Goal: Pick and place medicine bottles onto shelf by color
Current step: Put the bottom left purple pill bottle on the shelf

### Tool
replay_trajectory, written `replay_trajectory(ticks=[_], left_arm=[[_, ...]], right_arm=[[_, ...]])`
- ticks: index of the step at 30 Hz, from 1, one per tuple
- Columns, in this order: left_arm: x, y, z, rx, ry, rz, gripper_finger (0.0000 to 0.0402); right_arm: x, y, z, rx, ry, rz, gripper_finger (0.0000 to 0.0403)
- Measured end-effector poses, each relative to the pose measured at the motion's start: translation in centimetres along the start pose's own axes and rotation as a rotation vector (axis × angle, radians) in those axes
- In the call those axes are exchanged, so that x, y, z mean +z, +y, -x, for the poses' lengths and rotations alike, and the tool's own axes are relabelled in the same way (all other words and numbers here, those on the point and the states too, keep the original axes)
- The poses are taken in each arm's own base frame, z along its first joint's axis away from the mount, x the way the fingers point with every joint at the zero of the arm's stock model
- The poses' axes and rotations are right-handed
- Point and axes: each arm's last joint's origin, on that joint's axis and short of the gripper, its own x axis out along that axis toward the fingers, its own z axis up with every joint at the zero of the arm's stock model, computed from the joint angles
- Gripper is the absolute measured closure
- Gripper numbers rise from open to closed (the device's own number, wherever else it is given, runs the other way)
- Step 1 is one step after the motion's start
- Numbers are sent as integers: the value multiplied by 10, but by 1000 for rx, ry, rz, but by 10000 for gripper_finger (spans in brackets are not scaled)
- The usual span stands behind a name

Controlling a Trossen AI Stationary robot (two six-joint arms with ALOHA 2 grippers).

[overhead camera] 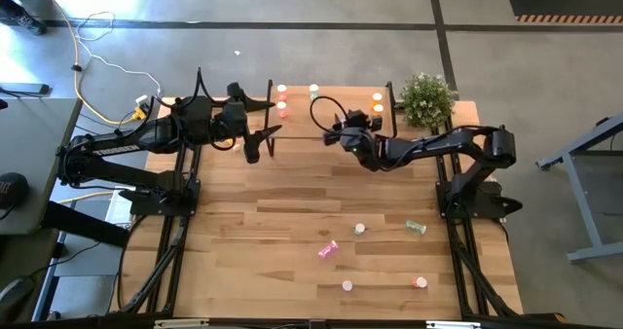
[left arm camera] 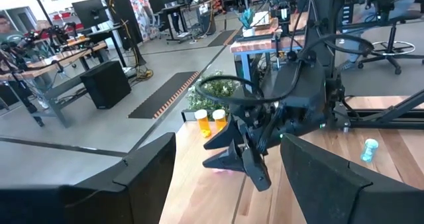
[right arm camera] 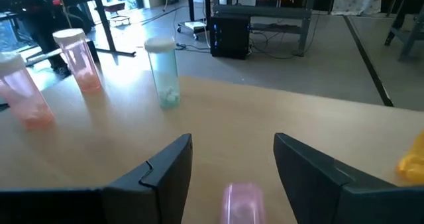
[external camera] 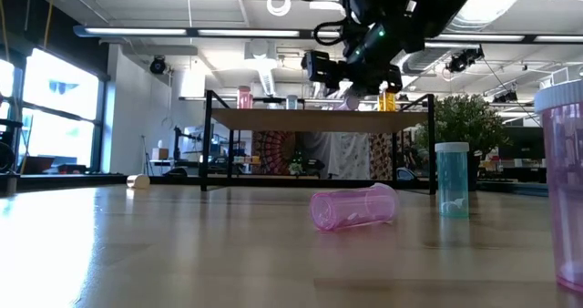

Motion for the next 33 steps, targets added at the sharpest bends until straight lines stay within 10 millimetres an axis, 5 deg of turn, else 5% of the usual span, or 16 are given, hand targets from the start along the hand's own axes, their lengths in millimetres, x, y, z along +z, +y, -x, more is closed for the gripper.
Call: replay_trajectory(ticks=[12, 26, 33], left_arm=[[0, 0, 0, 0, 2, 0, 138], [-10, -2, 0, -38, 97, -12, 138], [-10, -2, 1, -36, 97, 33, 138]], right_arm=[[71, 2, 31, 86, -10, 27, 198], [163, -28, 75, 257, 440, -57, 198], [173, -41, 90, 264, 606, -67, 198]])
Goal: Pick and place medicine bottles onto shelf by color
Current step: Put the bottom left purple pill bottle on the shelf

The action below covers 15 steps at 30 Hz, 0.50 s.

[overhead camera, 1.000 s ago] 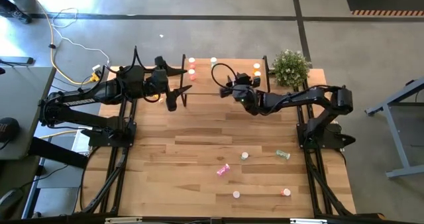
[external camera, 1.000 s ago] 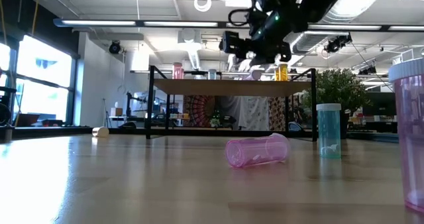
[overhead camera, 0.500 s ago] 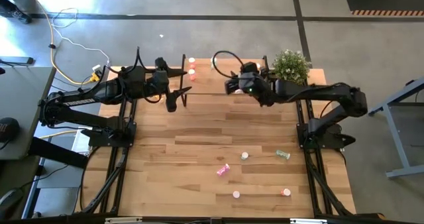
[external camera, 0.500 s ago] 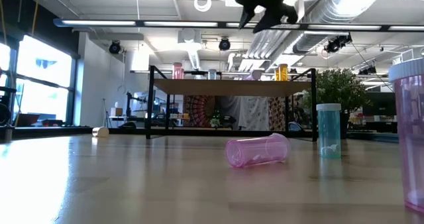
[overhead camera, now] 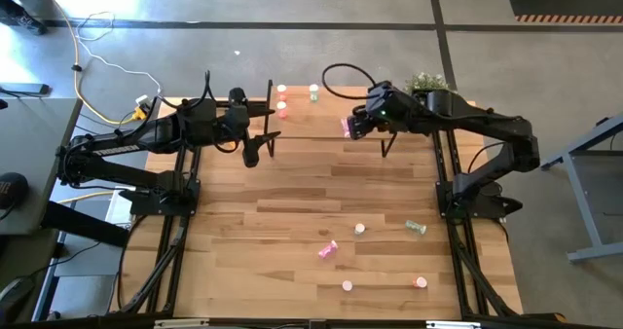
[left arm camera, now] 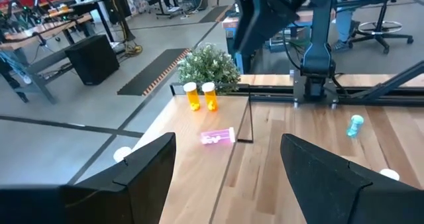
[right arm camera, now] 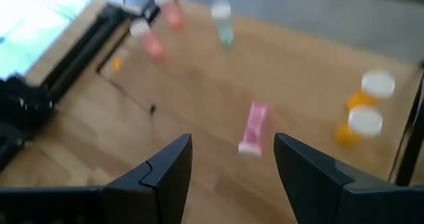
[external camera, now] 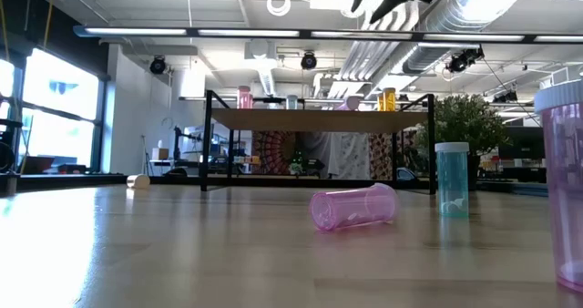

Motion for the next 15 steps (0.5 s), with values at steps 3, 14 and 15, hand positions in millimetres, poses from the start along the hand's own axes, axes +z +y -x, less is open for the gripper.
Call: replay_trajectory(ticks=[3, 14, 15], left_arm=[[0, 0, 0, 0, 0, 1, 138], [0, 0, 0, 5, 1, 12, 138], [0, 0, 0, 5, 1, 11, 138]], right_arm=[[-6, -3, -3, -4, 68, -9, 198], [-51, -8, -46, -97, 216, -91, 198], [-55, -8, -52, -94, 219, -107, 198]])
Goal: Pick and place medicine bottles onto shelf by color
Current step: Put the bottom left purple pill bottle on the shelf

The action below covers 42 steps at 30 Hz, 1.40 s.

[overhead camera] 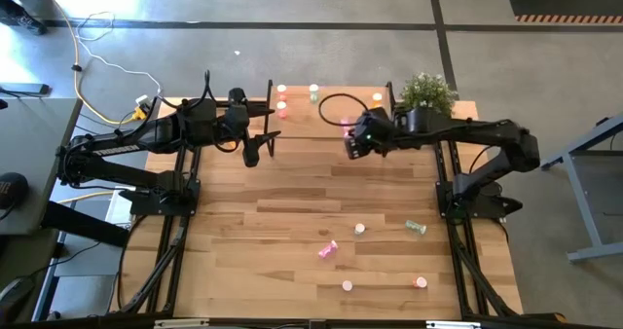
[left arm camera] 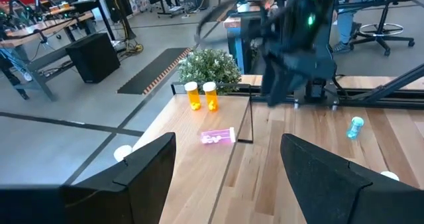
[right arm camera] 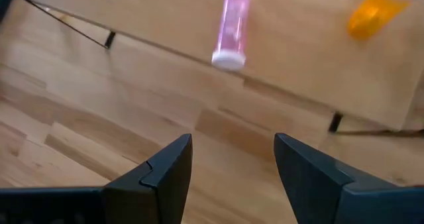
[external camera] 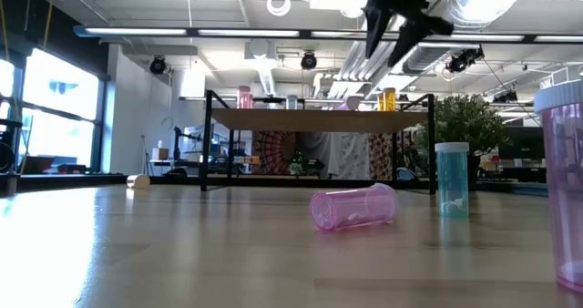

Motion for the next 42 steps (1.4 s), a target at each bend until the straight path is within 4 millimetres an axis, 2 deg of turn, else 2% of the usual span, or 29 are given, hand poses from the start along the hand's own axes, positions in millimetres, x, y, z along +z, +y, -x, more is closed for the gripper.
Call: replay_trajectory(ticks=[7, 11, 20, 42], left_arm=[[0, 0, 0, 1, 0, -1, 138], [0, 0, 0, 1, 0, -2, 138], [0, 0, 0, 2, 0, 1, 138], [0, 0, 0, 3, -2, 51, 138]], right_arm=[[-10, 4, -39, 100, -81, -68, 198], [-10, 1, -49, 86, -136, -91, 198], [-1, -6, -55, 42, -192, -113, 198], [4, -1, -81, 5, -200, -75, 198]])
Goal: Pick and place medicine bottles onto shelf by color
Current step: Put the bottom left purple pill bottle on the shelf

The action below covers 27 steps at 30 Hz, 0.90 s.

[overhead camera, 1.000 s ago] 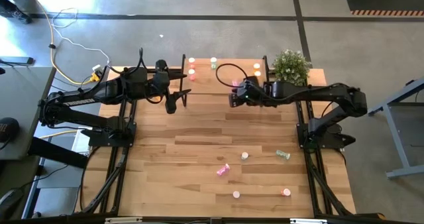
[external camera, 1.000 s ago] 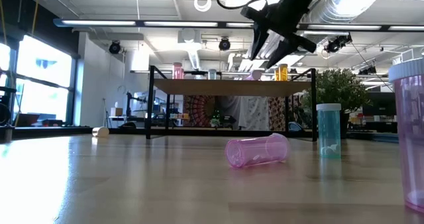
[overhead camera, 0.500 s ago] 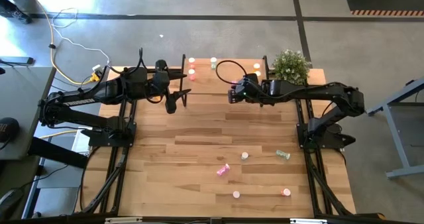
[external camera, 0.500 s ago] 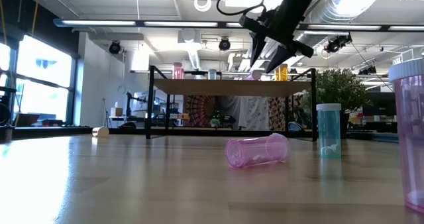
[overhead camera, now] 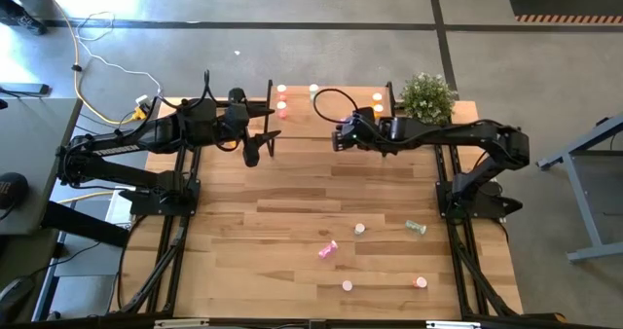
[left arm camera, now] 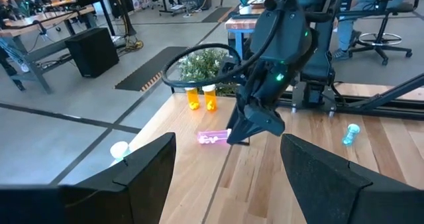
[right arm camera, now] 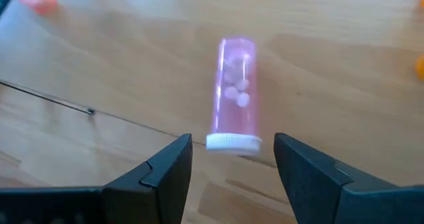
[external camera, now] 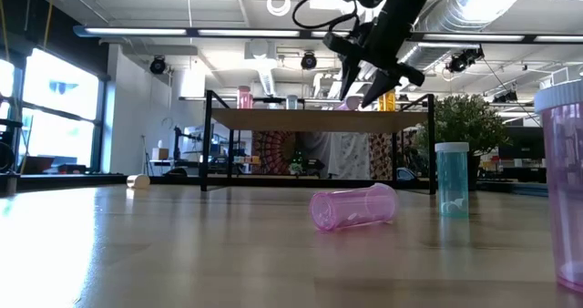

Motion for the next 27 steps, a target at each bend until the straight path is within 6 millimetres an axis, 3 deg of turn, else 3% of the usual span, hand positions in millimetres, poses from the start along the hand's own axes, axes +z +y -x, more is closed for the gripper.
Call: replay_trajectory(ticks=[9, 20, 27], left_arm=[[0, 0, 0, 11, 1, 0, 138], [0, 0, 0, 14, 1, 0, 138], [0, 0, 0, 14, 1, 0, 138]], right_arm=[[-3, 3, -8, -10, -2, 22, 202], [-3, 2, -9, -12, 6, 24, 285], [-1, 2, -4, 12, 20, 17, 294]])
